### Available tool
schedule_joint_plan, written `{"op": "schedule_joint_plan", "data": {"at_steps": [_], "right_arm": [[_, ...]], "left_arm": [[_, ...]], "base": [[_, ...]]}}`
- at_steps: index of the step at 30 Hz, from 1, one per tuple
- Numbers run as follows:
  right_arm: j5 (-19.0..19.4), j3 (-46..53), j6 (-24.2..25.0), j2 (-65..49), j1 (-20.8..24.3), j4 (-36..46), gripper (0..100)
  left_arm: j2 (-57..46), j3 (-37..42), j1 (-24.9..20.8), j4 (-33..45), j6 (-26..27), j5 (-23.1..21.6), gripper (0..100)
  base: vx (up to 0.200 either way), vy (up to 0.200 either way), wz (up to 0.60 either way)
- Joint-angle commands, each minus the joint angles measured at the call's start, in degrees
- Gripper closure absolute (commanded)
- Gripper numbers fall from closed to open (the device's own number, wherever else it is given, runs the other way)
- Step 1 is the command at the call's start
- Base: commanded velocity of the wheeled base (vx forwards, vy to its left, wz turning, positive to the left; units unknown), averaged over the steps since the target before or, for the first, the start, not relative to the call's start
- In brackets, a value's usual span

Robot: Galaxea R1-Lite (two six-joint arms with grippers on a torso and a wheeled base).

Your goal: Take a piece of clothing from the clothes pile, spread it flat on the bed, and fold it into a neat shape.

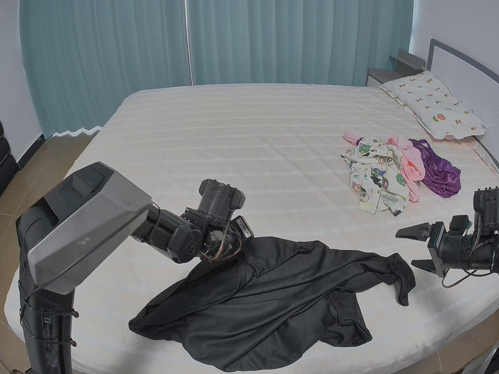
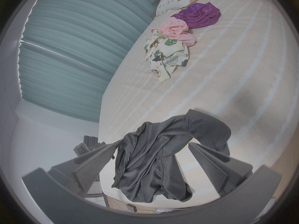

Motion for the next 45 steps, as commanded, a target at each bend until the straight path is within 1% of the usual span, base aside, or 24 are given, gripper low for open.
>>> {"op": "schedule_joint_plan", "data": {"at_steps": [1, 5, 9, 12, 14, 15, 17, 20, 24, 29, 31, 34, 37, 38, 39, 42, 45], "right_arm": [[-0.01, 0.4, -0.02, -0.37, 0.08, -0.52, 0], [-0.01, 0.84, -0.02, -0.28, 0.08, -0.78, 0], [-0.01, 0.84, 0.07, -0.2, 0.43, -0.87, 0], [-0.01, 0.84, 0.07, 0.07, 0.52, -0.87, 0], [-0.01, 0.84, 0.07, 0.07, 0.52, -0.87, 0], [-0.01, 0.75, 0.07, 0.6, 0.52, -1.22, 0], [-0.01, 0.58, 0.07, 1.74, 0.43, -2.98, 0], [-0.01, -0.39, -0.1, 5.25, 0.61, -7.02, 0], [-0.28, -3.12, -0.1, 10.88, 0.69, -11.59, 0], [-0.63, -7.95, -0.02, 16.68, 1.31, -11.86, 0], [-0.72, -11.91, -0.02, 20.99, 1.66, -11.86, 0], [-1.07, -16.83, 0.33, 26.61, 3.59, -11.86, 0], [-3.44, -22.63, 2.88, 31.53, 5.88, -11.15, 0], [-3.44, -22.63, 2.88, 31.53, 5.88, -11.15, 0], [-5.46, -25.62, 4.38, 34.7, 7.64, -10.71, 0], [-8.1, -28.08, 4.29, 38.12, 9.4, -10.1, 0], [-8.8, -29.22, 4.29, 40.5, 10.71, -9.22, 0]], "left_arm": [[-4.9, 0.85, 5.42, -0.02, -1.47, 2.0, 100], [-7.19, 0.68, 11.75, -0.02, -1.83, 2.0, 100], [-6.75, 0.15, 18.34, -0.19, -1.91, 1.91, 100], [-5.96, -0.2, 22.29, -0.54, -2.09, 1.21, 100], [-5.69, -0.29, 22.73, -0.54, -2.09, 1.12, 100], [-3.58, -1.61, 24.58, -0.54, -2.18, 0.77, 100], [-2.09, -3.37, 25.9, -0.54, -2.26, 0.77, 100], [-0.6, -5.48, 26.69, -0.19, -2.26, 0.68, 100], [-0.51, -6.09, 26.86, -0.1, -2.26, 0.77, 100], [-0.86, -6.62, 27.39, -0.02, -2.26, 0.68, 100], [-0.86, -6.53, 27.57, -0.02, -2.26, 0.77, 100], [-0.77, -6.18, 27.65, 0.07, -2.26, 0.68, 100], [-0.86, -5.74, 27.83, 0.42, -2.26, 0.68, 100], [-0.86, -5.74, 27.83, 0.42, -2.26, 0.68, 100], [-0.95, -5.56, 27.83, 0.95, -2.35, 0.59, 100], [-1.12, -5.39, 27.83, 1.39, -2.35, 0.59, 100], [-1.3, -5.3, 27.92, 1.48, -2.35, 0.24, 100]], "base": [[0.0, 0.0, 0.0], [0.0, 0.0, 0.0], [0.0, 0.0, 0.0], [0.0, 0.0, 0.0], [0.0, 0.0, 0.0], [0.0, 0.0, 0.0], [0.0, 0.0, 0.0], [0.0, 0.0, 0.0], [0.0, 0.0, 0.0], [0.0, 0.0, 0.0], [0.0, 0.0, 0.0], [0.0, 0.0, 0.0], [0.0, 0.0, 0.0], [0.0, 0.0, 0.0], [0.0, 0.0, 0.0], [0.0, 0.0, 0.0], [0.0, 0.0, 0.0]]}}
